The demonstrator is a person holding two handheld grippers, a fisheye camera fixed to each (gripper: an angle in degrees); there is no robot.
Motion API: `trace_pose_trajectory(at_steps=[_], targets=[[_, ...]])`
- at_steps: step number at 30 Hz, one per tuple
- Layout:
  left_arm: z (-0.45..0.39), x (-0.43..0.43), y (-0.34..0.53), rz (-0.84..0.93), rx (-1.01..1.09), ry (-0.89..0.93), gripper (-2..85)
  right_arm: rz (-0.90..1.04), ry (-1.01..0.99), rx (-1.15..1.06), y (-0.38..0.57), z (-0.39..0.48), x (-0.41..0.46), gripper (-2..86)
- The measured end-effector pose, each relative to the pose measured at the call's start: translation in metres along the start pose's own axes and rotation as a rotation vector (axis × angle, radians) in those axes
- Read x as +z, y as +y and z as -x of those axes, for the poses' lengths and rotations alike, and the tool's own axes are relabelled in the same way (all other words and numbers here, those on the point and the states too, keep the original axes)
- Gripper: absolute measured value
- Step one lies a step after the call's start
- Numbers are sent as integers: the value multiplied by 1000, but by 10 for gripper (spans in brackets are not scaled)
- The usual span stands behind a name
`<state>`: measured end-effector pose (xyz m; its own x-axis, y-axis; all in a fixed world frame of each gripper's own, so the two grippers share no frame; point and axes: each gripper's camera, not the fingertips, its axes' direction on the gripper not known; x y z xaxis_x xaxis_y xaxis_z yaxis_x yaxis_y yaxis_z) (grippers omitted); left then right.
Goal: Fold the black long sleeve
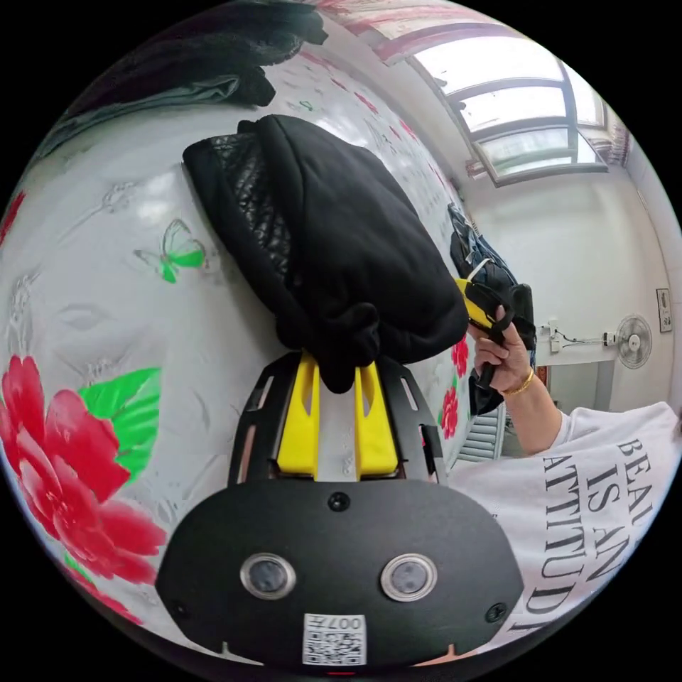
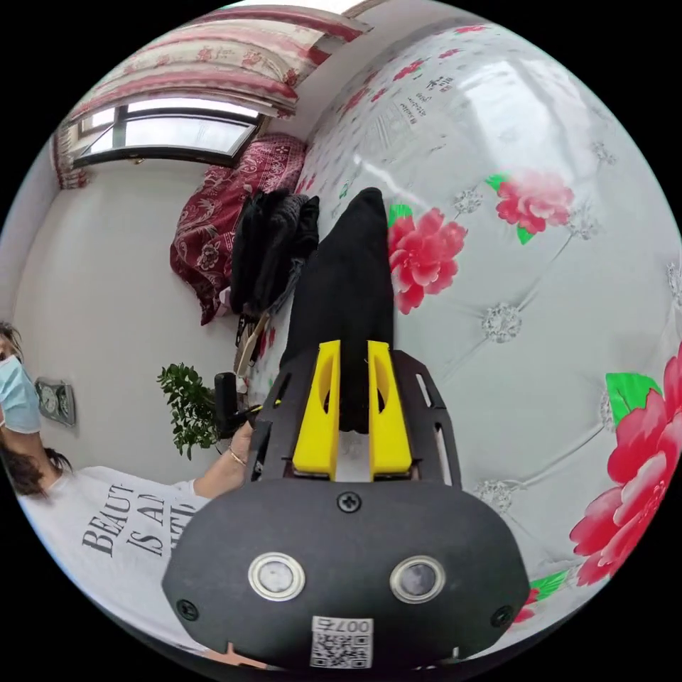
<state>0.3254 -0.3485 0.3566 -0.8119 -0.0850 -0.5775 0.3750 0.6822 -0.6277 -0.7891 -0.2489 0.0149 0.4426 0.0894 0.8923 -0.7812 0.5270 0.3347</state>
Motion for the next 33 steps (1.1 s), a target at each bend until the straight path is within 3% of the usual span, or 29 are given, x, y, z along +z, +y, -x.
trace_pose_trajectory(at_steps=[6,11,14,17,21,24,29,33], targets=[[-23,50,-128,-71,74,-97,71,-176,104,-53,-67,1,-4,53],[-32,84,-245,-186,70,-180,91,-329,188,-95,-201,10,28,67],[-39,81,-281,-225,51,-333,98,-283,262,-106,-269,23,49,75],[-55,72,-256,-271,119,-471,92,-251,235,-142,-280,38,49,73],[-72,92,-169,-214,224,-613,72,-239,293,-284,-214,60,30,68],[-89,126,-77,-85,246,-675,54,-114,407,-333,-121,67,14,61],[-154,160,49,80,294,-629,32,264,694,-322,60,85,-16,56],[-194,182,90,180,423,-622,6,485,824,-348,159,109,-23,57]])
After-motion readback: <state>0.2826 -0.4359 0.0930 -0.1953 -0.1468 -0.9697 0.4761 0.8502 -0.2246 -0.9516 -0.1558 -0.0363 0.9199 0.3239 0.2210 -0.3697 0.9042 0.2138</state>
